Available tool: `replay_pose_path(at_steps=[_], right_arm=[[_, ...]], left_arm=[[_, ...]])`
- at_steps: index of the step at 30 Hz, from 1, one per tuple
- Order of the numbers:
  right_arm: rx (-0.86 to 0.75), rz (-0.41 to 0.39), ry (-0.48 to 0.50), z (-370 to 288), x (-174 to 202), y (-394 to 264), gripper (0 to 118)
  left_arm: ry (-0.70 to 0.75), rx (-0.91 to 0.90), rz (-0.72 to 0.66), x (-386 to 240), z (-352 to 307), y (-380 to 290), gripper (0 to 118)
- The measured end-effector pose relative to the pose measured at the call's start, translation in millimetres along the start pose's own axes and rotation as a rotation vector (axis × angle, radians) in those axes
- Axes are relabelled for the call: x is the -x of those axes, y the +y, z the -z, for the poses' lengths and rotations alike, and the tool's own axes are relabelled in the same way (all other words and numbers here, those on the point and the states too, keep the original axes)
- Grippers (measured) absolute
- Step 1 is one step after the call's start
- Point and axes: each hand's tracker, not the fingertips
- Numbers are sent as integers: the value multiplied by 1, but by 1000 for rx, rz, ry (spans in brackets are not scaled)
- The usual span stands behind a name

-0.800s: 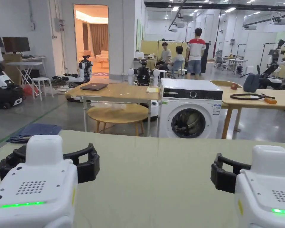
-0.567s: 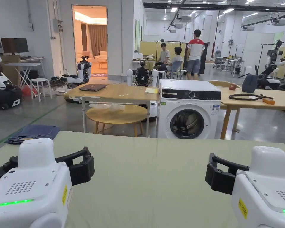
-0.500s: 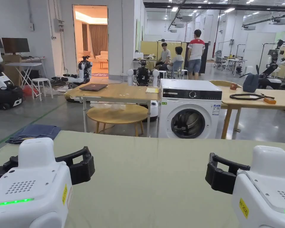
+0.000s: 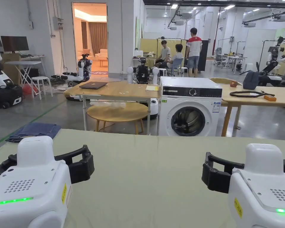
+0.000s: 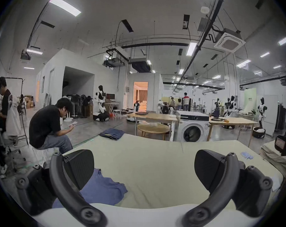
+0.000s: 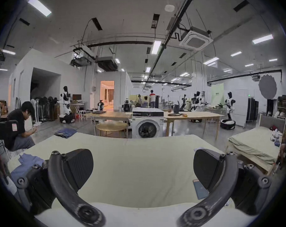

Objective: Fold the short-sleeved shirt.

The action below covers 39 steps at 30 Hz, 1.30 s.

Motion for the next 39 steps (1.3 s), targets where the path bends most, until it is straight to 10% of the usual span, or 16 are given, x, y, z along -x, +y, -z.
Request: replay_pose_path(at_steps=[18,19,20,21,39], right_arm=[[11,2,17,-1,0,0,117],[11,15,39,-2,-1,-1,89],[3,48,87,-4,-4,0,22],[30,61,94,-1,-7,1,0],[36,39,174,17,33,8,0]], left_arm=[[-34,3,-2,0,3,-1,114],[-61,-9,-11,2,0,-2,88],[-84,-49,-13,3,-4,-1,38],[-79,-55,-5,3,-5,-1,0],[13,-32,7,56,-12,5,0]])
